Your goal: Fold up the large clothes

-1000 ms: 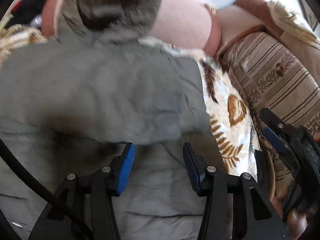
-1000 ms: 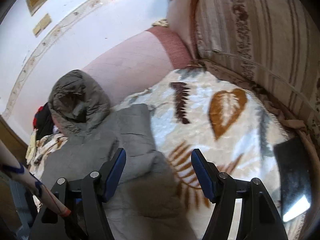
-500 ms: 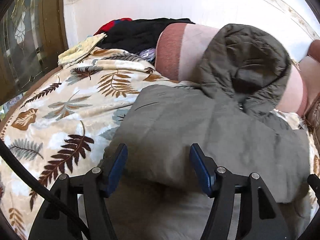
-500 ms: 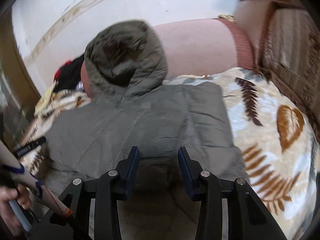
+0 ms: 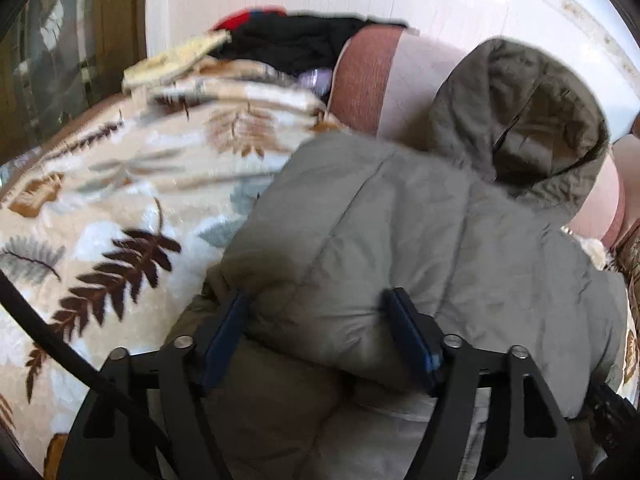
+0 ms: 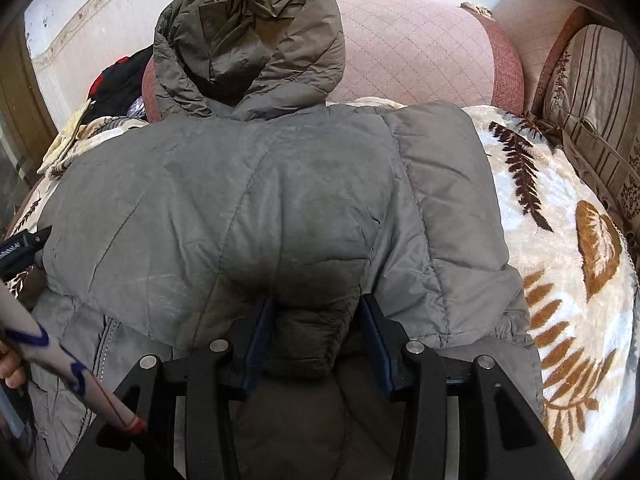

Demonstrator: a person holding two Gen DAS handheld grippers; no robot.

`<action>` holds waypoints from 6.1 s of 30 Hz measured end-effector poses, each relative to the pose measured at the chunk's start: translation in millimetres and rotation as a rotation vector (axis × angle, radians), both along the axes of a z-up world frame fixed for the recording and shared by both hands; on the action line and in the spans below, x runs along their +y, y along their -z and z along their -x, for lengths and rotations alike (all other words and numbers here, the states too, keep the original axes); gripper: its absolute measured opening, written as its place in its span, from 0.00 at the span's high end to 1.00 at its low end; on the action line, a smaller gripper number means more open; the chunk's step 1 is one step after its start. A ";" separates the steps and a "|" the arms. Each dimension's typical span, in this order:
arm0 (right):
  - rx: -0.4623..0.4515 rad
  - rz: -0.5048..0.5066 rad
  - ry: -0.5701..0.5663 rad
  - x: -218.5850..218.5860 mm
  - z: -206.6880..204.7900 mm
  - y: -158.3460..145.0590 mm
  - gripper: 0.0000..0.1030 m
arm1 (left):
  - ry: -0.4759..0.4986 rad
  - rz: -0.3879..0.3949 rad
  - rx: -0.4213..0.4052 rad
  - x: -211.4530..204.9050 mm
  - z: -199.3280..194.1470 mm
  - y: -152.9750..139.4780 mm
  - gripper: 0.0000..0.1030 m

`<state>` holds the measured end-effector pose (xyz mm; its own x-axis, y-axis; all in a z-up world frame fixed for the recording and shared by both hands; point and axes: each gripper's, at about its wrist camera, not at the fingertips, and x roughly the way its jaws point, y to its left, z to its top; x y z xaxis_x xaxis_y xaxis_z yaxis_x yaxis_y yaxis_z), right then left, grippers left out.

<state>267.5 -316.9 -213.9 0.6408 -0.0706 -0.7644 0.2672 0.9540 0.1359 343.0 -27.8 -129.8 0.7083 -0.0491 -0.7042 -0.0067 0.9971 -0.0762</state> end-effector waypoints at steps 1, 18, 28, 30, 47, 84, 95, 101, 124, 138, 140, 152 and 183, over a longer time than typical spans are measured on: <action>-0.004 -0.006 0.001 -0.4 1.4 -1.3 0.53 | 0.020 -0.014 -0.027 -6.8 3.9 -4.4 0.33; -0.006 0.080 -0.021 22.2 4.0 -10.6 0.39 | 0.290 -0.300 -0.091 -108.2 46.2 23.0 0.31; 0.006 0.114 -0.026 26.9 7.6 -2.9 0.31 | 0.292 -0.307 -0.091 -108.3 45.9 25.9 0.30; 0.007 0.112 -0.027 26.6 6.9 -2.9 0.30 | 0.292 -0.309 -0.091 -108.4 45.9 26.0 0.30; 0.010 0.102 -0.029 24.8 6.8 -1.1 0.27 | 0.291 -0.309 -0.090 -108.3 45.2 26.7 0.28; 0.078 0.121 -0.064 89.3 176.4 -11.2 0.23 | 0.218 -0.275 0.102 -12.9 205.6 32.4 0.26; -0.038 0.018 0.026 58.2 229.1 -37.7 0.23 | 0.287 -0.246 -0.098 -64.5 265.6 -74.5 0.26; -0.057 -0.006 0.054 36.4 245.8 -36.1 0.23 | 0.312 -0.154 -0.211 -106.8 295.0 -173.9 0.26; -0.119 -0.081 0.070 19.1 267.1 -46.1 0.23 | 0.288 -0.083 -0.187 -112.8 317.2 -226.2 0.23; -0.077 -0.027 0.007 44.2 249.6 -34.5 0.23 | 0.199 -0.100 -0.120 -54.3 273.7 -166.0 0.23; -0.064 -0.025 0.004 45.9 246.4 -30.9 0.23 | 0.198 -0.095 -0.093 -47.6 264.3 -151.3 0.23; -0.058 -0.018 0.005 49.5 243.6 -17.6 0.23 | 0.119 -0.079 0.034 7.4 204.8 -60.8 0.23; -0.142 0.038 -0.032 7.3 12.5 -235.5 0.23 | 0.218 -0.067 -0.032 -3.1 46.1 -25.5 0.23</action>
